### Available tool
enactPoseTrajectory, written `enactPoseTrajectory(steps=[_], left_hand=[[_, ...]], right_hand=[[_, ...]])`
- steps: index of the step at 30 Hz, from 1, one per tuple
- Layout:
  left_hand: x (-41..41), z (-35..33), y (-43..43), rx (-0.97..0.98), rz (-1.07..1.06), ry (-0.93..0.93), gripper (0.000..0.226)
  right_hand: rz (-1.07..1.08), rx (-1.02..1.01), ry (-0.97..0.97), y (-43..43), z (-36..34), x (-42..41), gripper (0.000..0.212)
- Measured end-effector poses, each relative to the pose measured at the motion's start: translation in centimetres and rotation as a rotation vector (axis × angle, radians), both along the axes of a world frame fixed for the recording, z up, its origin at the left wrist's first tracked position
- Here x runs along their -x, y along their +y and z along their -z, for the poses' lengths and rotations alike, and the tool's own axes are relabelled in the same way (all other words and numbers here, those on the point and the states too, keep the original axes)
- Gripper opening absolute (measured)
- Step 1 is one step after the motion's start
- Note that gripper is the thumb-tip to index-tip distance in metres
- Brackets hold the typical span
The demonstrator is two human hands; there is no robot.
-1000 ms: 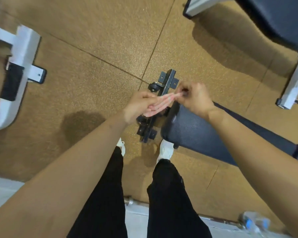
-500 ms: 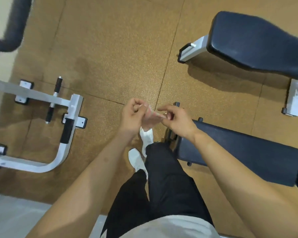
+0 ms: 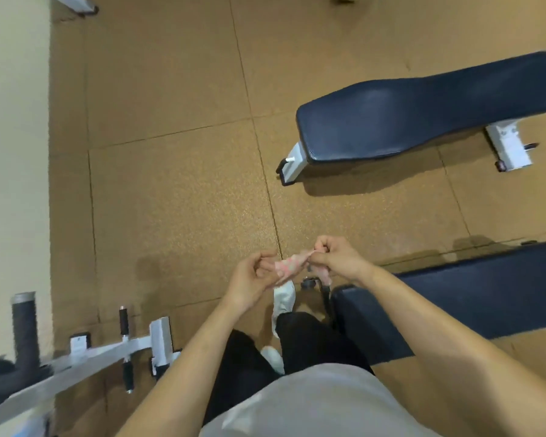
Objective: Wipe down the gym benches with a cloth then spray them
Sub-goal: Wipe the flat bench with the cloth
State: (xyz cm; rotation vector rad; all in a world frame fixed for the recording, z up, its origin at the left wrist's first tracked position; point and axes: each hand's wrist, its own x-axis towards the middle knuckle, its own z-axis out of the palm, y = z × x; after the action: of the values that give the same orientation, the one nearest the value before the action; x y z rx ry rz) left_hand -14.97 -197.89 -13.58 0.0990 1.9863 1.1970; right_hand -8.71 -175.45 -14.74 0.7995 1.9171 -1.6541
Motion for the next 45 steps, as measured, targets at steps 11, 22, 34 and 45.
enactPoseTrajectory(steps=[11, 22, 34, 45], left_hand=[[12.9, -0.2, 15.0, 0.002, 0.205, 0.029, 0.011], [29.4, 7.6, 30.6, -0.028, 0.265, -0.169, 0.015], [42.0, 16.1, 39.8, 0.007, 0.327, 0.159, 0.025], [43.4, 28.6, 36.2, 0.307, 1.214, 0.525, 0.046]], right_hand=[[0.097, -0.213, -0.053, 13.0, -1.6, 7.6, 0.013], [0.195, -0.409, -0.225, 26.0, 3.1, 17.7, 0.017], [0.098, -0.851, -0.008, 35.0, 11.9, 30.1, 0.010], [-0.027, -0.612, -0.324, 30.7, 25.0, 28.9, 0.036]])
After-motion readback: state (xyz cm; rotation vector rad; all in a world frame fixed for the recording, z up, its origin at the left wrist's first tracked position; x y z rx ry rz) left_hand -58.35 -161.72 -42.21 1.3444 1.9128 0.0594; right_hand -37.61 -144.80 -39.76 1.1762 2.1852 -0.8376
